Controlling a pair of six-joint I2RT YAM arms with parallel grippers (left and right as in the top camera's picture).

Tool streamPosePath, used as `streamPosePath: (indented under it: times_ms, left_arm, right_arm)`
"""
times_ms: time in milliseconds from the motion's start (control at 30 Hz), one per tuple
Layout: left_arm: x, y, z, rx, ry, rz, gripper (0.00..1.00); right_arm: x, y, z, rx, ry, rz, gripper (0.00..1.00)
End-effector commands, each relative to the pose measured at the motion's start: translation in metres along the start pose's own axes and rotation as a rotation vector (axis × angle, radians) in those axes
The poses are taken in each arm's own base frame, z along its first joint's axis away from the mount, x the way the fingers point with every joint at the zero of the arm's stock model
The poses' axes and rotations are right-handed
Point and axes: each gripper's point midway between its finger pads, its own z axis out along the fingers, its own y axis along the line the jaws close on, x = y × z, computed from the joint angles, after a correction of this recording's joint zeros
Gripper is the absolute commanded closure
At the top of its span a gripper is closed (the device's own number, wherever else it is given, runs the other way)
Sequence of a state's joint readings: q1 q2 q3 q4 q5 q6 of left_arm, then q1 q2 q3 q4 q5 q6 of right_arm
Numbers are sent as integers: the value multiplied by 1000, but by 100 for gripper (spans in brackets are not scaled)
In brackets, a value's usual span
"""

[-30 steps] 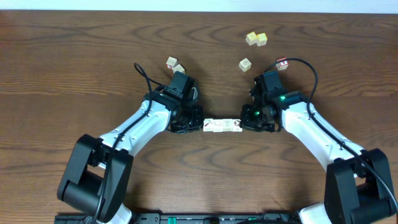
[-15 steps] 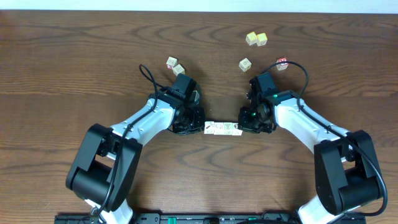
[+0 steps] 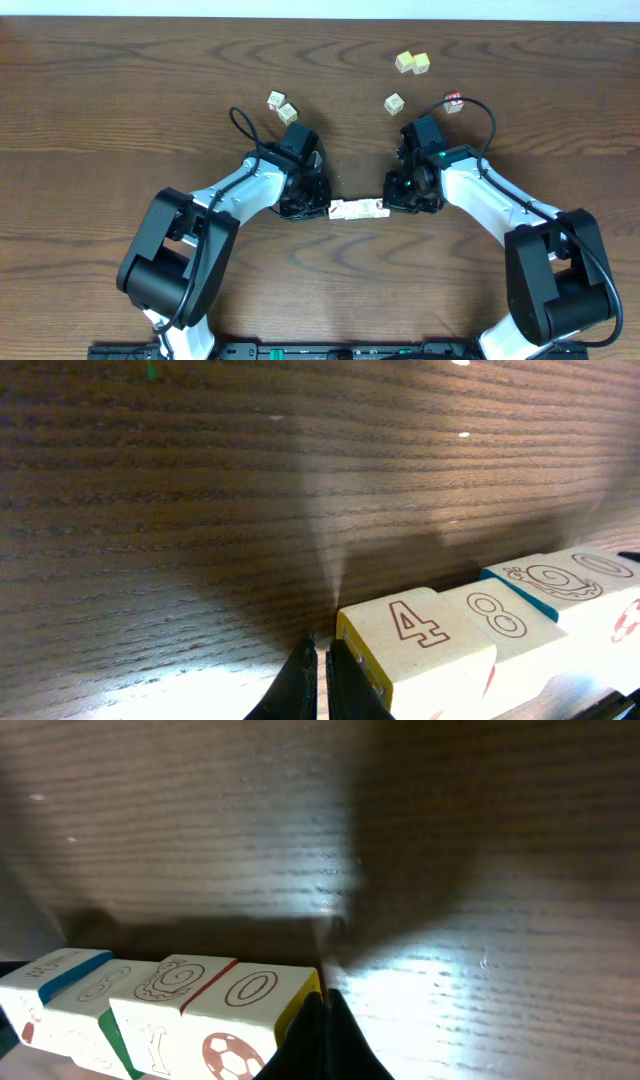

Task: Lift 4 blocks

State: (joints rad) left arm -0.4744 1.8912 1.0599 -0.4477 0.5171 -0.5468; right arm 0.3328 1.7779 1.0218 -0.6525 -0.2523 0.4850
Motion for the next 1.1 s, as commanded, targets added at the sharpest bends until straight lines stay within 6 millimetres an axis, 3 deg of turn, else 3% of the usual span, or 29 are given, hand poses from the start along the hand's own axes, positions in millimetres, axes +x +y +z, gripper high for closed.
streamPosePath:
  times_ms: [0,200,333,633,733,867,967,1033,1067]
  left_arm:
    - [1,-4,1,-11,-4,11,93]
    - [-3,15,-1,-115,-37,-3,93]
    - [-6,18,-2,-134,-51,-3,93]
    - [-21,33,-30,-303,-128,-11,93]
    - [-25,39,-51,-373,-165,-20,93]
    - [-34,39,-108,-417,-266,-49,93]
    - [-35,39,-166,-396,-404,-77,92]
    - [-32,38,-198,-369,-482,-93,83]
    - [-28,38,-225,-344,-554,-106,53]
  right_arm:
    - [10,7,3,11,31,-42,99]
    - [13,-1,2,51,41,-30,99]
    - [12,-13,-1,97,40,-8,99]
    - [0,-41,-39,194,7,60,96]
    - [-1,-43,-63,219,-32,61,89]
    - [1,-40,-115,226,-156,45,68]
    - [15,-42,-153,225,-241,52,49]
    - [29,-44,-177,214,-288,61,30]
    - [41,-44,-193,194,-326,56,9]
